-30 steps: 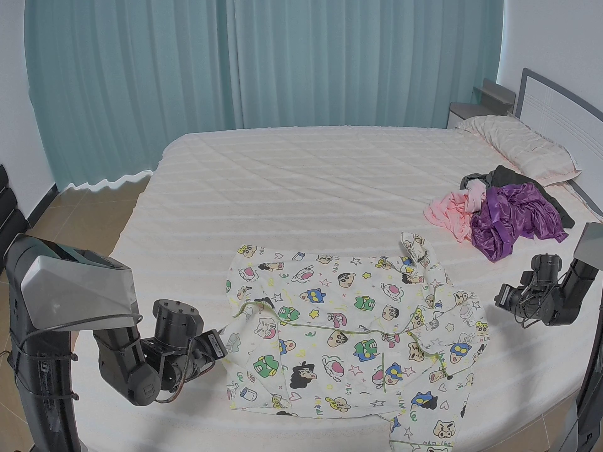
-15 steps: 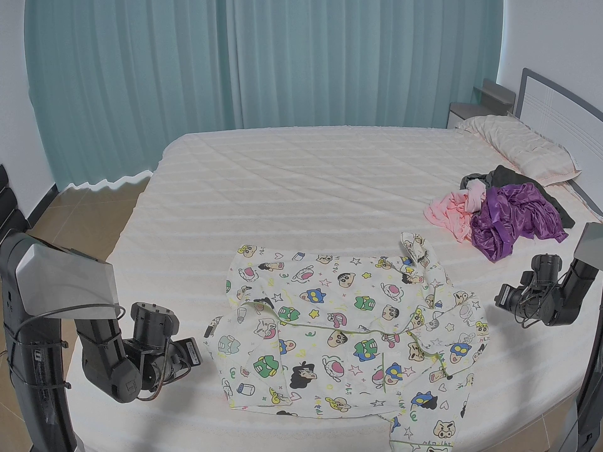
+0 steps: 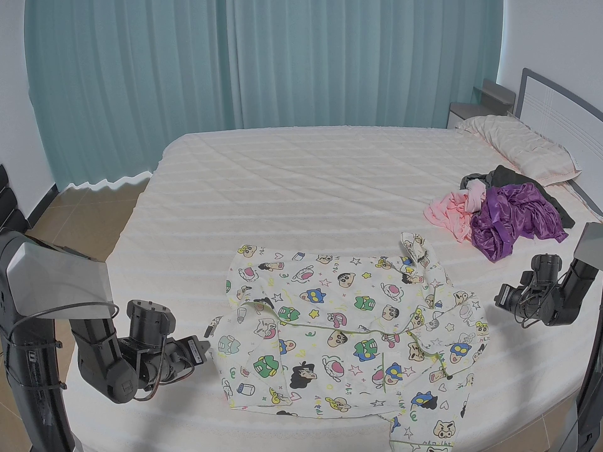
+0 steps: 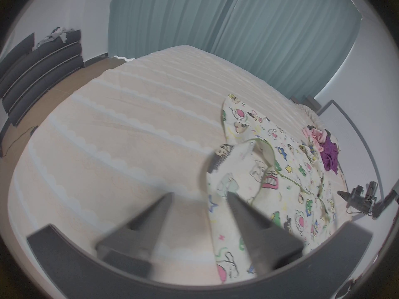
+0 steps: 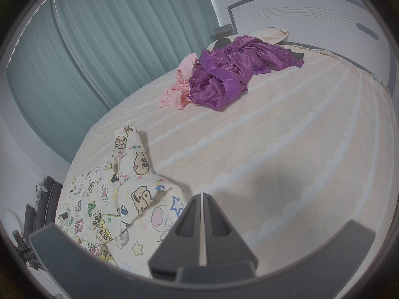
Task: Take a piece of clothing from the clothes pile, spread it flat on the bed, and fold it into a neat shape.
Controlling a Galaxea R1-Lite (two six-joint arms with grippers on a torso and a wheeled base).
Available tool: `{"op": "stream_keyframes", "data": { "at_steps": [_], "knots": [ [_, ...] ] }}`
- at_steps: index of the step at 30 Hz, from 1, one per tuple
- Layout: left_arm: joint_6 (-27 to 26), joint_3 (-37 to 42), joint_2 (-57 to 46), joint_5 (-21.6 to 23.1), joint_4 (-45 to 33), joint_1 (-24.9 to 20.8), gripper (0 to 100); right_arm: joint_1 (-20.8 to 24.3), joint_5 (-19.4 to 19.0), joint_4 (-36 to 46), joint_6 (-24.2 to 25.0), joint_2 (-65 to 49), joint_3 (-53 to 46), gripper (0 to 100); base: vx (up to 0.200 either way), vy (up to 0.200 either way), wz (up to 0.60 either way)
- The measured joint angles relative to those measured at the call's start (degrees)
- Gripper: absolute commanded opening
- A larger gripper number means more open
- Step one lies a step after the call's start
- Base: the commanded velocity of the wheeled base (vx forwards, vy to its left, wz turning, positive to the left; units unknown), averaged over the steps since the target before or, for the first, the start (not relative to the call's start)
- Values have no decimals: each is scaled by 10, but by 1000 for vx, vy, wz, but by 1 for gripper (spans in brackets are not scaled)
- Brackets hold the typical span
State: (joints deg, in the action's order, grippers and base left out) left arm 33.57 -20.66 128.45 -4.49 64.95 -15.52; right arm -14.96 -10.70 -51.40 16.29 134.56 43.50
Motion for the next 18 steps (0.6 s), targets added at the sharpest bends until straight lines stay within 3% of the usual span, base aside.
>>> {"op": "stream_keyframes", "data": {
  "at_steps": [11, 18],
  "knots": [
    [40, -30, -6, 6, -30, -106, 100, 0, 0, -1, 0, 0, -1, 0, 0, 0, 0],
    [46, -113, 3, -32, -205, -136, 100, 1, 0, -1, 0, 0, -3, 0, 0, 0, 0]
  ]
}}
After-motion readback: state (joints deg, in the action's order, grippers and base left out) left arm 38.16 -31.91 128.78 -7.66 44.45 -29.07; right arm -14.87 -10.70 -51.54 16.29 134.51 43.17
